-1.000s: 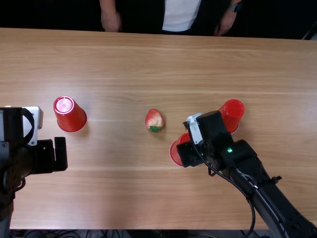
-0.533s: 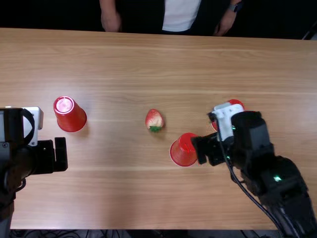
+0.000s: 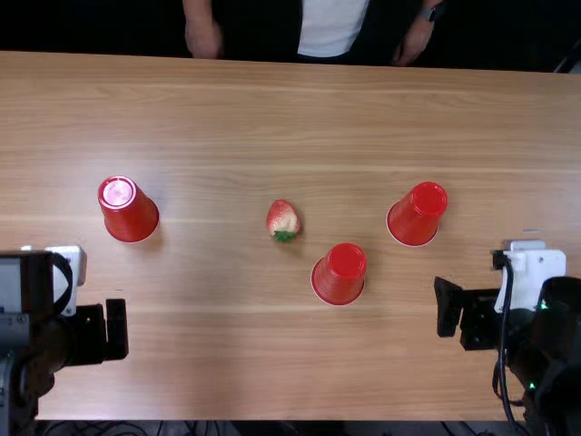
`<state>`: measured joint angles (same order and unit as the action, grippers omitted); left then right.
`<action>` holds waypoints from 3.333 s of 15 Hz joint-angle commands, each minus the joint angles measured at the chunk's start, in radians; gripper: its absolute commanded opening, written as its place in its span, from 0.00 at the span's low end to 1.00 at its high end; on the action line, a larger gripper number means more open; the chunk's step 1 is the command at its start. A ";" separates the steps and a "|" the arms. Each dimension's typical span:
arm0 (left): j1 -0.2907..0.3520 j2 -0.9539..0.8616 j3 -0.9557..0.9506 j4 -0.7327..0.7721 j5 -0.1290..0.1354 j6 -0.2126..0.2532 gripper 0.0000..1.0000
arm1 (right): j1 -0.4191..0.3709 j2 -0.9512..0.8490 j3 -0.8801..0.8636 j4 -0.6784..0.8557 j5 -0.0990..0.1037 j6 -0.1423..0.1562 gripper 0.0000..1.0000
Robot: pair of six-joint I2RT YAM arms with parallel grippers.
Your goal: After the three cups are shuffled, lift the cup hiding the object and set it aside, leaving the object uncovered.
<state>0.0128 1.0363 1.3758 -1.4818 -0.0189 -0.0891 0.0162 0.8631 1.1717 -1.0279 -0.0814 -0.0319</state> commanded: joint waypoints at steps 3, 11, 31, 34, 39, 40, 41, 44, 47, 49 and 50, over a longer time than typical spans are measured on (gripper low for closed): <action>-0.010 -0.159 -0.164 0.087 0.006 0.001 1.00 | -0.021 -0.138 -0.116 -0.004 0.004 -0.031 1.00; -0.004 -0.538 -0.495 0.291 0.008 0.001 1.00 | -0.036 -0.523 -0.290 0.005 0.000 -0.016 1.00; -0.017 -1.036 -1.189 1.235 0.085 -0.012 1.00 | -0.082 -0.863 -0.745 0.620 0.072 -0.020 1.00; -0.017 -1.036 -1.271 1.379 0.061 -0.012 1.00 | -0.082 -0.863 -0.902 0.887 0.065 -0.022 1.00; -0.019 -1.036 -1.376 1.471 0.072 0.001 1.00 | -0.081 -0.863 -1.110 1.093 0.063 -0.027 1.00; -0.019 -1.036 -1.376 1.443 0.069 0.003 1.00 | -0.081 -0.863 -1.123 1.093 0.063 -0.027 1.00; -0.019 -1.036 -1.376 1.417 0.069 0.003 1.00 | -0.079 -0.863 -1.133 1.089 0.063 -0.027 1.00; -0.019 -1.036 -1.376 1.417 0.072 0.003 1.00 | -0.081 -0.863 -1.152 1.097 0.059 -0.025 1.00; -0.019 -1.036 -1.376 1.414 0.072 -0.008 1.00 | -0.081 -0.863 -1.152 1.097 0.067 -0.018 1.00; -0.019 -1.036 -1.376 1.412 0.067 -0.008 1.00 | -0.081 -0.863 -1.152 1.097 0.067 -0.018 1.00; -0.019 -1.036 -1.376 1.412 0.069 -0.010 1.00 | -0.081 -0.863 -1.152 1.097 0.067 -0.018 1.00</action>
<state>-0.0067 0.0109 0.0151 -0.0574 0.0521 -0.1017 -0.0536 0.0128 0.0322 0.0647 -0.0257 -0.0536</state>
